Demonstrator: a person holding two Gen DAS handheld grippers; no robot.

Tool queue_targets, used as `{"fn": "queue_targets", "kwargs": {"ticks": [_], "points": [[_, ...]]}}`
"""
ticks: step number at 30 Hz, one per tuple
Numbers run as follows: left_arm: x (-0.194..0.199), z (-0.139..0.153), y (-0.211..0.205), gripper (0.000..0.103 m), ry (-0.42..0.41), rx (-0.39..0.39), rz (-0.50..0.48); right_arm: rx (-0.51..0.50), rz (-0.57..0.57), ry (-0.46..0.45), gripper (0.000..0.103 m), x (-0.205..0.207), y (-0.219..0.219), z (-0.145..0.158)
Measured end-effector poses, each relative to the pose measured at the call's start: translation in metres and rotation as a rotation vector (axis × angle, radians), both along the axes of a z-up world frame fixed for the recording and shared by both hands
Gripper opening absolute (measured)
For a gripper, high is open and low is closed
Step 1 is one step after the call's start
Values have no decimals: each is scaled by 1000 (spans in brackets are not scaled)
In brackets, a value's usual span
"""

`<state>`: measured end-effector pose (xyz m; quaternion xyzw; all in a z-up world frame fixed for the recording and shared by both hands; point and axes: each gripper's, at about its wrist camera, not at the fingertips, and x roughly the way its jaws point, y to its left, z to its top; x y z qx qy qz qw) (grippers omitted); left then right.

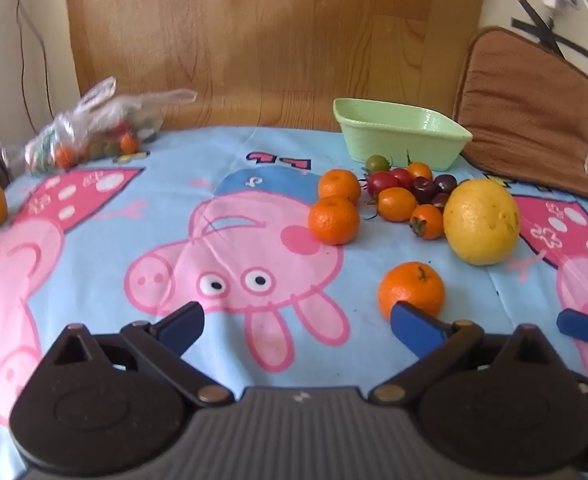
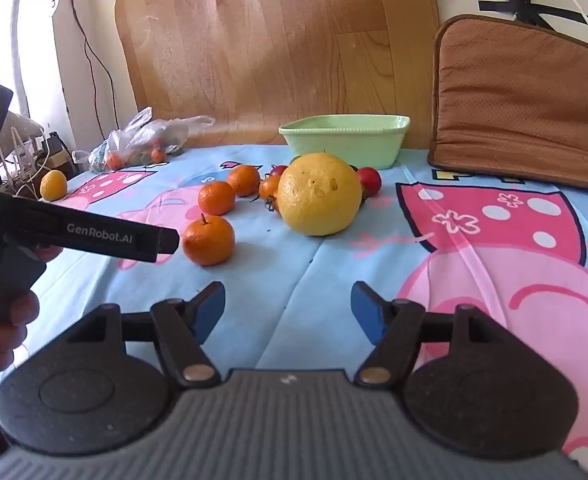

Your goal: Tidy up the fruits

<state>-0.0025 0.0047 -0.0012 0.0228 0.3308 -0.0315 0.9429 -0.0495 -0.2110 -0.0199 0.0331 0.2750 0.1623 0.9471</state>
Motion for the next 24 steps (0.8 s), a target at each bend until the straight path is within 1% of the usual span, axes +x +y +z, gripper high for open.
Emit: {"fn": "queue_targets", "kwargs": {"ticks": [1, 2, 3, 5, 7, 8, 10, 12, 14, 15, 16, 18, 20, 22, 23, 24], "points": [[-1, -6, 13, 103, 0, -52, 22, -28, 2, -1, 72, 0, 2, 0], [6, -15, 27, 103, 23, -82, 55, -28, 1, -3, 72, 0, 2, 1], [7, -14, 26, 103, 16, -37, 71, -30, -1, -4, 72, 0, 2, 1], [9, -18, 31, 103, -9, 1, 109, -37, -6, -9, 72, 1, 2, 1], [14, -21, 39, 103, 1, 2, 136, -43, -18, -22, 72, 3, 2, 3], [14, -26, 48, 103, 12, -13, 127, -40, -27, -30, 72, 5, 1, 4], [12, -30, 55, 103, -8, -34, 103, -15, -40, -52, 72, 9, -7, 10], [10, -28, 57, 102, -19, -79, 65, -14, -57, -58, 72, 12, -9, 10], [8, -25, 55, 95, -30, -104, 38, -22, -60, -55, 71, 16, -9, 11], [6, -24, 54, 87, -39, -112, 25, -29, -60, -57, 71, 17, -9, 12], [5, -23, 54, 84, -48, -124, 8, -37, -60, -62, 71, 18, -9, 13], [2, -20, 52, 83, -60, -166, -27, -54, -59, -76, 71, 19, -8, 14], [2, -16, 51, 82, -65, -230, -88, -67, -67, -83, 71, 23, -10, 15], [3, -12, 45, 76, -69, -266, -149, -63, -81, -79, 71, 29, -13, 17], [4, -11, 42, 75, -66, -283, -174, -52, -84, -73, 71, 33, -15, 18], [5, -10, 39, 71, -61, -305, -197, -41, -85, -67, 71, 36, -17, 19]]}}
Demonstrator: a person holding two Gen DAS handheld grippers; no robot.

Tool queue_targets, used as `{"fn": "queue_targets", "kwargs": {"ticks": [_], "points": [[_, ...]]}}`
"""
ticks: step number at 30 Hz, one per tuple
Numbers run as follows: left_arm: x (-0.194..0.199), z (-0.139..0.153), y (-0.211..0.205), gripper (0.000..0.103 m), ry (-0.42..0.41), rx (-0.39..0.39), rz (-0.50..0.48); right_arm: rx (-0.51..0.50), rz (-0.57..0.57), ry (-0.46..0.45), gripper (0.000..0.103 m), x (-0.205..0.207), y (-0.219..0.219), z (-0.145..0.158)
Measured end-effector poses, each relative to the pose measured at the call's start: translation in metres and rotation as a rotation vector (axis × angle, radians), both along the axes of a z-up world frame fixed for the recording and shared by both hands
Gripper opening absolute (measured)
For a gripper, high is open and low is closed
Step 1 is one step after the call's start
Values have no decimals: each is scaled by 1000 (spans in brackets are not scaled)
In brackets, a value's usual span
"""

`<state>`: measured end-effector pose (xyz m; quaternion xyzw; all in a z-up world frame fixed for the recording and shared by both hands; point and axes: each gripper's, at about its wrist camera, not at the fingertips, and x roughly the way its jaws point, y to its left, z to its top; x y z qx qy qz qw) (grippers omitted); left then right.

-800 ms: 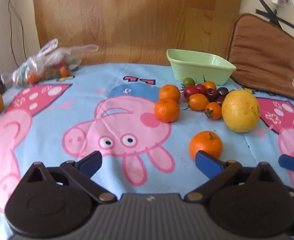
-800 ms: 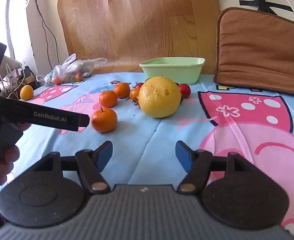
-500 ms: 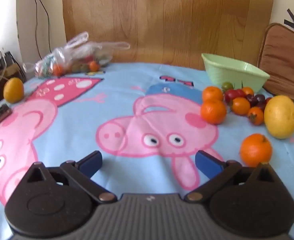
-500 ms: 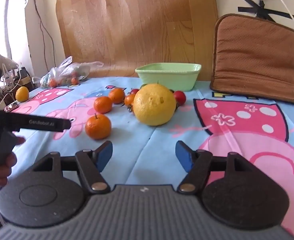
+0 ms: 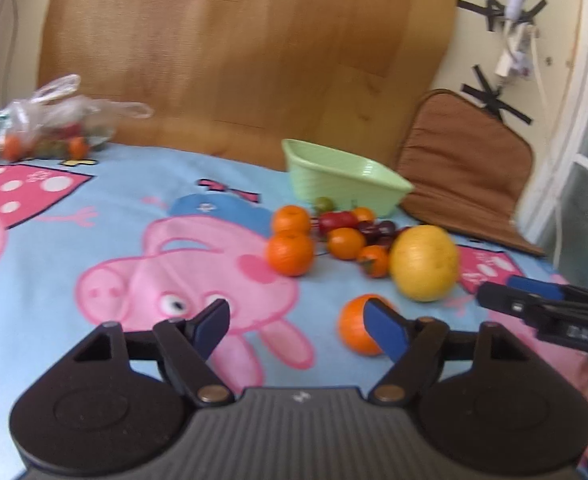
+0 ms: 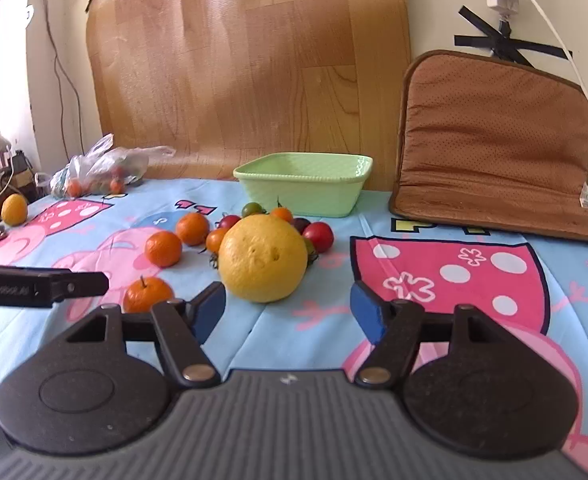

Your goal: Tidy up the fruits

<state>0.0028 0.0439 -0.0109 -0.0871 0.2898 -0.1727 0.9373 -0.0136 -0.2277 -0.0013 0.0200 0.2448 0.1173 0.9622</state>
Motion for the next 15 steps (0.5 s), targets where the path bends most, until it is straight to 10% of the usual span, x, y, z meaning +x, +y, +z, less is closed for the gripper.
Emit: {"fn": "queue_targets", "kwargs": {"ticks": [6, 15], "points": [[2, 14, 2, 63, 2, -94, -44, 34, 56, 43, 72, 27, 3, 0], [-53, 19, 44, 63, 38, -54, 163, 80, 147, 102, 68, 66, 11, -8]]}}
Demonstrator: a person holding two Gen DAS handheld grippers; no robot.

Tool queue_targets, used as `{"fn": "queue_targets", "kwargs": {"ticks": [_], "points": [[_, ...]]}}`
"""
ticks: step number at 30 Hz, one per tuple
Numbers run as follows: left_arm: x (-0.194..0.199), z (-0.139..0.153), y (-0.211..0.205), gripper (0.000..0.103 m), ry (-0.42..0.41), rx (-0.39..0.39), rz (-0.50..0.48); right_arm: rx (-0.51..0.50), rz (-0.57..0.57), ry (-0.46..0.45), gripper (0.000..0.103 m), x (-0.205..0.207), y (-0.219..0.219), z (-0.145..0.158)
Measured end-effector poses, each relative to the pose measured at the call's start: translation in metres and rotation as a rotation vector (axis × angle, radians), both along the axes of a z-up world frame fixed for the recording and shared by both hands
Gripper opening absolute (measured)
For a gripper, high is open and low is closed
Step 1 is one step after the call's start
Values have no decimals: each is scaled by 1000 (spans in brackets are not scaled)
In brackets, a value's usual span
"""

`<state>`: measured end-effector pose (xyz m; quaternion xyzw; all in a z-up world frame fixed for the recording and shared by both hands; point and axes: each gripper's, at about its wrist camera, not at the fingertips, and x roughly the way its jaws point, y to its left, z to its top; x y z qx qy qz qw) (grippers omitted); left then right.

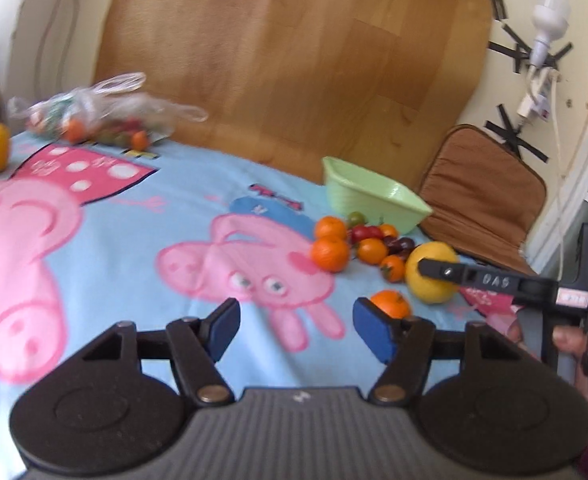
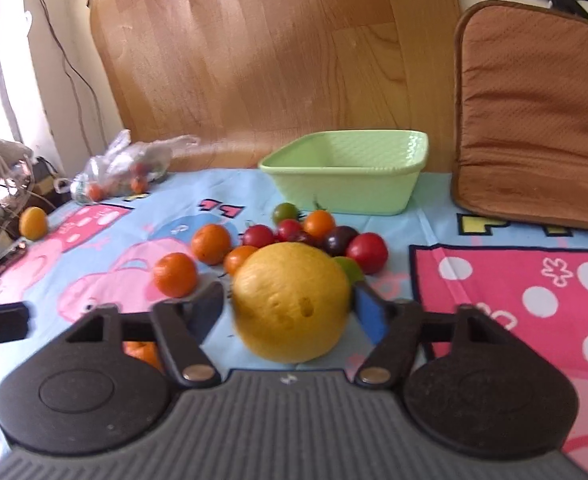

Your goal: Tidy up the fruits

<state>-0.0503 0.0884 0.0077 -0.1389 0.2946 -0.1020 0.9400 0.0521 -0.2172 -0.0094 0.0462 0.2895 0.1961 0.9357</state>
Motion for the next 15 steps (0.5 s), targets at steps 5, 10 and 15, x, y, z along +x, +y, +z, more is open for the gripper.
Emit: {"fn": "queue_targets", "kwargs": {"ticks": [5, 10, 15], "points": [[-21, 3, 10, 63, 15, 35, 59, -60, 63, -44, 68, -21, -3, 2], [-54, 29, 38, 63, -28, 11, 157, -208, 137, -132, 68, -47, 3, 2], [-106, 55, 64, 65, -97, 59, 260, -255, 172, -160, 68, -58, -2, 0]]}}
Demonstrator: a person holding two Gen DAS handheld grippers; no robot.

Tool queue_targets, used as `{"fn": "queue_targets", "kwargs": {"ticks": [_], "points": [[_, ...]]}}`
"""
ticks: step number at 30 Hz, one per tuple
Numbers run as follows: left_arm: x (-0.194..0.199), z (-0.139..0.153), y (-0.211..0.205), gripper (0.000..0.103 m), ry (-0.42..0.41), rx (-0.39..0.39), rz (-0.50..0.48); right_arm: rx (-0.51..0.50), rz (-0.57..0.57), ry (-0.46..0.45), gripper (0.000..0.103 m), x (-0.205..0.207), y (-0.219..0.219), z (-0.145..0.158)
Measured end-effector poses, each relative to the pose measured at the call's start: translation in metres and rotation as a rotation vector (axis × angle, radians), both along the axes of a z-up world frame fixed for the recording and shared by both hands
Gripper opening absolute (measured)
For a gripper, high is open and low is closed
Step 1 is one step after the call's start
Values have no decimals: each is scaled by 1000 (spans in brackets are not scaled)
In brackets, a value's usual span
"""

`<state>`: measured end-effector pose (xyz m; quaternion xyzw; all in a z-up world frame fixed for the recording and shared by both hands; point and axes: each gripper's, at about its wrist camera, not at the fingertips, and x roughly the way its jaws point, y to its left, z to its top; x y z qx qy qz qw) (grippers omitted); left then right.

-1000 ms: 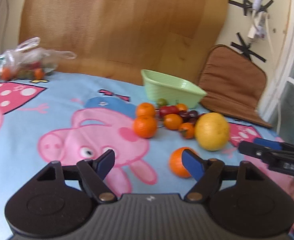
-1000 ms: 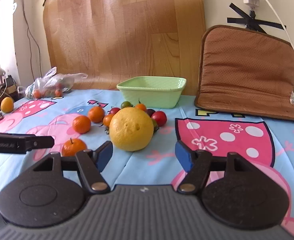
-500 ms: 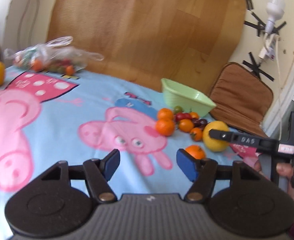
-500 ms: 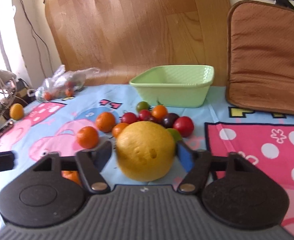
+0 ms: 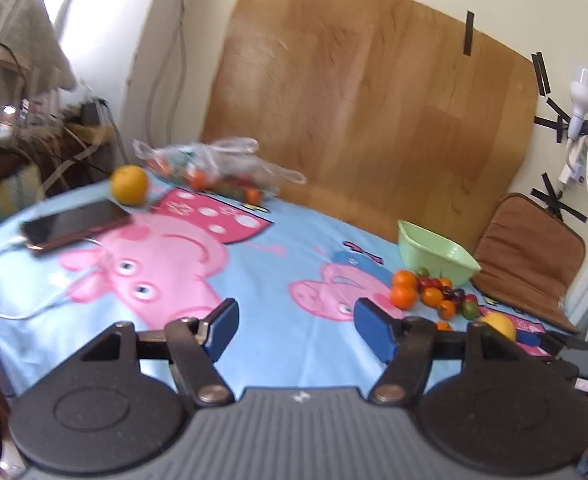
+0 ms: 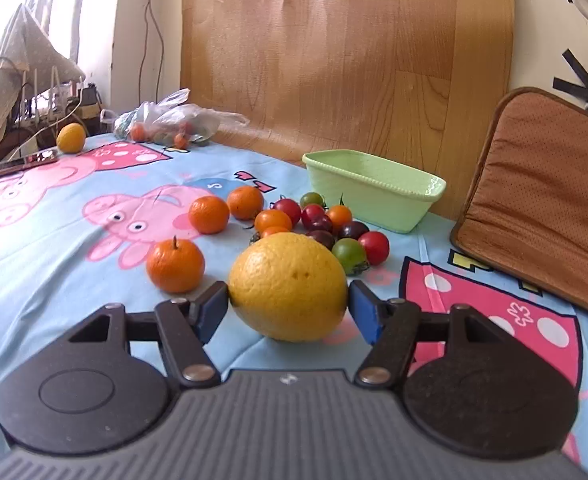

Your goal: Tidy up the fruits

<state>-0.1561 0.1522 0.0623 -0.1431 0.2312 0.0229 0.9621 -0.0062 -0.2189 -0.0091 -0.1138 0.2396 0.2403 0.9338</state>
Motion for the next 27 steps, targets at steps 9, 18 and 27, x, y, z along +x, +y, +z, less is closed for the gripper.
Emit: {"fn": "queue_targets", "kwargs": {"ticks": [9, 18, 27], "points": [[36, -10, -40, 66, 16, -19, -214, -20, -24, 2, 68, -41, -14, -8], [121, -35, -161, 73, 99, -98, -648, -21, -75, 50, 64, -65, -25, -14], [143, -67, -227, 79, 225, -87, -901, -15, -99, 68, 67, -61, -24, -17]]}}
